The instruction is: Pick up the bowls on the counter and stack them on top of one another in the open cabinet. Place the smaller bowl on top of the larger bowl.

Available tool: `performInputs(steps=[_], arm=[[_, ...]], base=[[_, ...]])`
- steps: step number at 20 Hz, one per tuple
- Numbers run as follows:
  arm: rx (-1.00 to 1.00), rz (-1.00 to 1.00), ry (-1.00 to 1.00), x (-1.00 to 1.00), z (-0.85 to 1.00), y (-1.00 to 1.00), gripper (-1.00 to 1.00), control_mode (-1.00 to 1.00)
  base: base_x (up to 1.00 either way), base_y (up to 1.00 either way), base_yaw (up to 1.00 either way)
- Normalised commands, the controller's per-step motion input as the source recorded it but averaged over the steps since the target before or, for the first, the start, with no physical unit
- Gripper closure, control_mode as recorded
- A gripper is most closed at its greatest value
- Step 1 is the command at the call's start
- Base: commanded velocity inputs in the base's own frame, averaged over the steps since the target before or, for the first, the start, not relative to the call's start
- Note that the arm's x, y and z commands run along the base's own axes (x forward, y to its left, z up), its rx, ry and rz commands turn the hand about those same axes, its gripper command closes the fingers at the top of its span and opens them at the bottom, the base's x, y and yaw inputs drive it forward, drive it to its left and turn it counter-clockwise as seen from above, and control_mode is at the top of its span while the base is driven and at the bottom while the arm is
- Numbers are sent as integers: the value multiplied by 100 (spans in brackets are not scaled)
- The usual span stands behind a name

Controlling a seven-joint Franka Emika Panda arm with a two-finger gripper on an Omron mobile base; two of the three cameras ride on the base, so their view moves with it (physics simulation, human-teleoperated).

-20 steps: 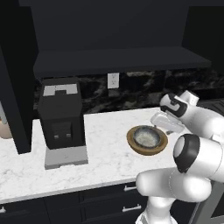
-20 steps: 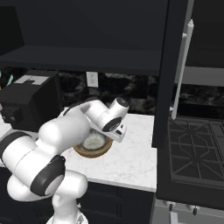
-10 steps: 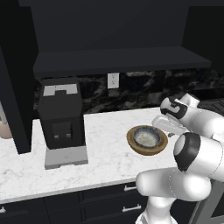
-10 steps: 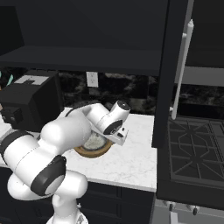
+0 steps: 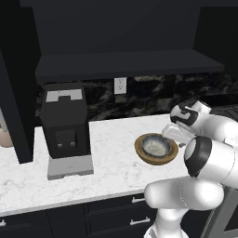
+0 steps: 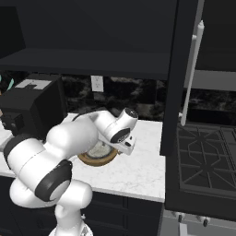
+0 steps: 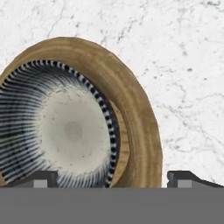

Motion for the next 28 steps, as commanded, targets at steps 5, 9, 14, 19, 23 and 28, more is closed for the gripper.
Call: performInputs(steps=[5,9,14,19,23,28], arm=[[0,0,2,0,-35,0,-100,-100],[-2,0,0,1,-33,1,-100,-100],[-3,0,0,10,-20,14,-100,-100],[-5,0,0,18,-22,26,100,-100],[-3,0,0,0,-3,19,100,-100],[0,0,0,-8,0,5,100,-100]], base=[[0,0,0],[0,0,0],[0,0,0],[0,0,0],[0,0,0],[0,0,0]])
